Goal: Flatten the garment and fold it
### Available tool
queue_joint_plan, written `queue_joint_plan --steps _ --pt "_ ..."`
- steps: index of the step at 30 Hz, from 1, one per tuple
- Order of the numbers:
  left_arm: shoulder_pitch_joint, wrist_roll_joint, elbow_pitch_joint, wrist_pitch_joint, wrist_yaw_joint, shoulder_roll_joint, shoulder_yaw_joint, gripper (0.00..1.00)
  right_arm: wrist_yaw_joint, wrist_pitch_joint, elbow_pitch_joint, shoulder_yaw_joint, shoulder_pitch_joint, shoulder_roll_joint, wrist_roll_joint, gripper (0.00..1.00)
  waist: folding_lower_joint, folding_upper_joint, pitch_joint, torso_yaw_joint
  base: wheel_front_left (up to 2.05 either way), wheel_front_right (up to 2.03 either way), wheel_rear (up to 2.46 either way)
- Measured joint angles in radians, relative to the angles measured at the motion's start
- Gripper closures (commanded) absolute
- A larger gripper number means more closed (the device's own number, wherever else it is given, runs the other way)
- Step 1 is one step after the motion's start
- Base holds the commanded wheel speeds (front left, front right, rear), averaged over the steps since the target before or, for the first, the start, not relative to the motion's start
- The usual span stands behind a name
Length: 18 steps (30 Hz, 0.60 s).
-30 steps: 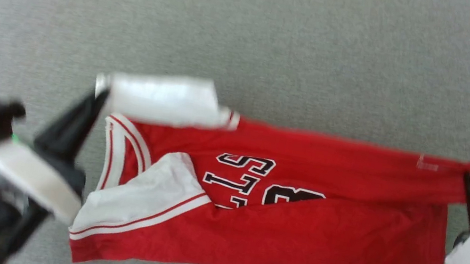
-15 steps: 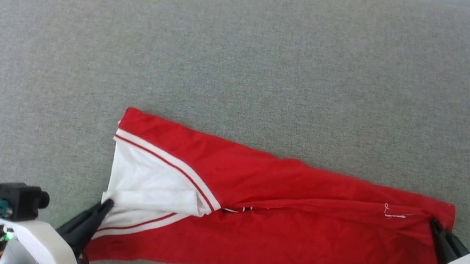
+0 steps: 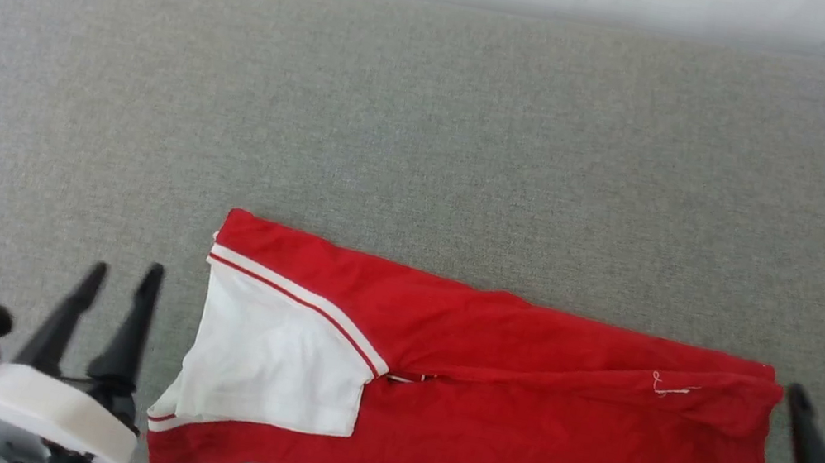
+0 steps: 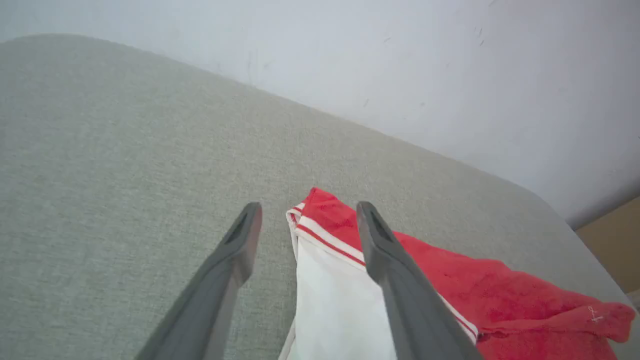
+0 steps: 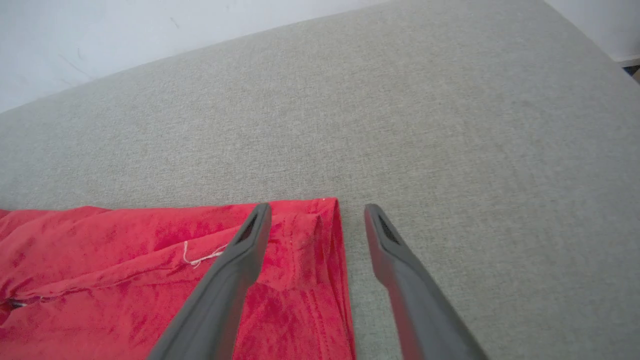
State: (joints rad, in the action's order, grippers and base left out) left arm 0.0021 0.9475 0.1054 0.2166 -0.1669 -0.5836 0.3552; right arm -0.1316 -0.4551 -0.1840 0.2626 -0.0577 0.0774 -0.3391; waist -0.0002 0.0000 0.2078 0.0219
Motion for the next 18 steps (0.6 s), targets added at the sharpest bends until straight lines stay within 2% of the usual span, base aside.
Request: queue_joint_plan --steps 4,8,12,18 --pt "0.041 -0.095 0.064 0.037 -0.067 0.044 -0.084 0.0 0.0 0.02 0.004 0.065 -0.02 -0.015 0.021 0.0 0.0 0.0 -0.007 0.003 0.0 0.0 0.0" --pt "0.072 -0.221 0.115 0.04 -0.089 0.12 -0.165 0.0 0.0 0.027 0.056 0.062 -0.025 -0.022 0.035 0.0 0.0002 0.0 0.005 0.014 0.0 0.0 0.0" --pt "0.105 -0.3 0.118 0.04 -0.07 0.176 -0.192 0.0 0.0 0.036 0.122 0.044 -0.019 -0.024 0.049 0.0 0.0002 0.0 0.022 0.027 0.0 0.0 0.0" --pt "0.111 -0.359 0.1 0.04 -0.027 0.204 -0.208 0.0 0.0 0.034 0.206 0.016 0.023 -0.025 0.058 0.0 0.0002 0.0 0.045 0.051 0.0 0.0 0.0"
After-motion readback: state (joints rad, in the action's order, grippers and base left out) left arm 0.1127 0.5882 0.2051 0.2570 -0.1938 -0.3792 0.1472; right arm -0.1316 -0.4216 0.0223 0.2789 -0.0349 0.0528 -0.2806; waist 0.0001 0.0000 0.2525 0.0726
